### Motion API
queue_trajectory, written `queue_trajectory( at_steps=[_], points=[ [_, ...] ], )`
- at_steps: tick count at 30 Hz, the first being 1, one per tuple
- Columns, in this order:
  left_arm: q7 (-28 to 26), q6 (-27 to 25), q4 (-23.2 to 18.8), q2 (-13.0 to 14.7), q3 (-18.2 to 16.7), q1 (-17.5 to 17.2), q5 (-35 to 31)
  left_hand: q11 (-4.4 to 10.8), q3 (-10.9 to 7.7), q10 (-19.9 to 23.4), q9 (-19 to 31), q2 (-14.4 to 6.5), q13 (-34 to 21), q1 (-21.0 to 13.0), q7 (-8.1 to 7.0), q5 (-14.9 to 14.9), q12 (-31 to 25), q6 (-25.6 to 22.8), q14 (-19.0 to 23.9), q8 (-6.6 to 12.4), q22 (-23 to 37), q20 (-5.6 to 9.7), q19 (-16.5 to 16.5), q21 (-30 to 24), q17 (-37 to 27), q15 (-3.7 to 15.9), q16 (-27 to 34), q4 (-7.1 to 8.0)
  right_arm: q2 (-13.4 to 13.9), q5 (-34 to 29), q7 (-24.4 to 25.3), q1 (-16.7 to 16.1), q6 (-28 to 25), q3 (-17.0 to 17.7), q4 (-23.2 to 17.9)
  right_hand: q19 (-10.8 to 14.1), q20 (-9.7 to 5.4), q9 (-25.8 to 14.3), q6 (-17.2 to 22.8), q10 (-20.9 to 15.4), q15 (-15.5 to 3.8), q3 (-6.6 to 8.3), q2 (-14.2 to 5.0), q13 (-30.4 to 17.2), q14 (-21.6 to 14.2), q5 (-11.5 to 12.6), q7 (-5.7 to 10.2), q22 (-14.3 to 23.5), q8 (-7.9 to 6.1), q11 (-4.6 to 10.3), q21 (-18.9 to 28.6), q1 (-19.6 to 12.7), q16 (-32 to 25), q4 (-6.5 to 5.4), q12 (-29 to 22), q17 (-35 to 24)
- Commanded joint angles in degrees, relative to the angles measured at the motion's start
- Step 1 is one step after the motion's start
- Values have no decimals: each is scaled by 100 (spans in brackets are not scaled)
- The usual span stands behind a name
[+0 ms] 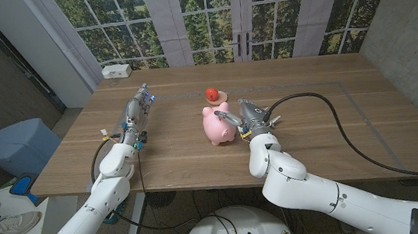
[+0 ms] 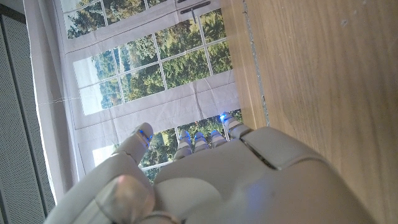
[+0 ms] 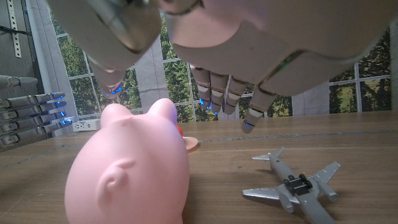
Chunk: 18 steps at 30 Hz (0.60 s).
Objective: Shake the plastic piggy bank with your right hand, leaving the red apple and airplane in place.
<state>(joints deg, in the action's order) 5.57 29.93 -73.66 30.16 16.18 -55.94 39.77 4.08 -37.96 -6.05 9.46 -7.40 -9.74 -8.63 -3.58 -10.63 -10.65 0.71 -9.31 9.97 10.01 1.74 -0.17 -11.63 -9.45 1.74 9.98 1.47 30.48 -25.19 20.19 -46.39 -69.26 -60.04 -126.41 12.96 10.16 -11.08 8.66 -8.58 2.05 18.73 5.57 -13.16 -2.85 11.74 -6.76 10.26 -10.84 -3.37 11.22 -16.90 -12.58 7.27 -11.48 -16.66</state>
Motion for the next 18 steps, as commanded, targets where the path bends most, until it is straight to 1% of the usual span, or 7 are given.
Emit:
queue_trajectory(
  at_steps=[1,2,5,8,11,15,18],
  points=[
    [181,108,192,-44,-36,59,102,-25,8,-16,23,-320,-29,-68,28,-48,-28,-7,24,18,11,470,29,2,-25,399,23,-29,-263,229,38,652,-801,-726,148,-47,3,-19,20,21,-20,-45,51,-18,-42,55,13,30,-49,23,-16,45,-41,-13,-29,-36],
    [184,110,193,-45,-36,59,103,-24,8,-17,23,-320,-29,-68,31,-48,-27,-6,26,18,11,469,29,2,-25,397,24,-29,-259,269,68,670,-816,-739,145,-48,5,-20,22,18,-23,-49,53,-19,-41,57,9,30,-51,21,-16,47,-42,-14,-31,-38],
    [259,146,264,-54,-52,73,146,-11,7,-20,23,-322,-29,-68,30,-48,-26,-2,24,17,11,468,30,2,-25,397,23,-30,-436,404,104,871,-1071,-929,284,-61,17,-23,7,37,-5,-66,68,-27,-29,69,4,30,-51,4,-16,55,-43,-14,-30,-45],
    [298,169,302,-56,-70,72,178,-16,6,-21,23,-322,-29,-68,30,-49,-26,0,25,16,11,466,31,3,-26,396,23,-31,-568,96,-179,919,-1072,-1033,458,-93,46,-34,-134,157,53,-108,100,-51,36,111,-75,30,-20,-60,-12,54,-36,-8,-7,-65],
    [333,192,335,-57,-86,70,202,-21,6,-18,23,-323,-30,-67,31,-49,-28,0,24,16,11,462,31,3,-26,395,23,-31,-786,-682,-832,862,-1072,-1072,727,-111,65,-42,-284,290,131,-131,124,-71,126,153,-126,29,6,-88,-7,7,-14,18,19,-78],
    [383,213,381,-59,-106,74,238,-18,6,-23,24,-322,-30,-67,32,-49,-26,3,30,16,11,460,36,2,-26,389,25,-33,-1164,-2134,-2172,718,-1072,-1003,1204,-114,69,-54,-523,492,211,-153,163,-101,233,230,-218,25,29,-186,6,-140,7,86,45,-94],
    [400,245,409,-62,-130,72,258,-17,6,-27,24,-321,-30,-67,32,-48,-24,8,29,14,11,454,42,1,-26,388,25,-35,-1415,-2951,-2972,656,-1072,-944,1554,-143,62,-62,-712,613,279,-185,210,-125,298,290,-277,23,35,-233,4,-259,13,129,43,-107]
  ],
)
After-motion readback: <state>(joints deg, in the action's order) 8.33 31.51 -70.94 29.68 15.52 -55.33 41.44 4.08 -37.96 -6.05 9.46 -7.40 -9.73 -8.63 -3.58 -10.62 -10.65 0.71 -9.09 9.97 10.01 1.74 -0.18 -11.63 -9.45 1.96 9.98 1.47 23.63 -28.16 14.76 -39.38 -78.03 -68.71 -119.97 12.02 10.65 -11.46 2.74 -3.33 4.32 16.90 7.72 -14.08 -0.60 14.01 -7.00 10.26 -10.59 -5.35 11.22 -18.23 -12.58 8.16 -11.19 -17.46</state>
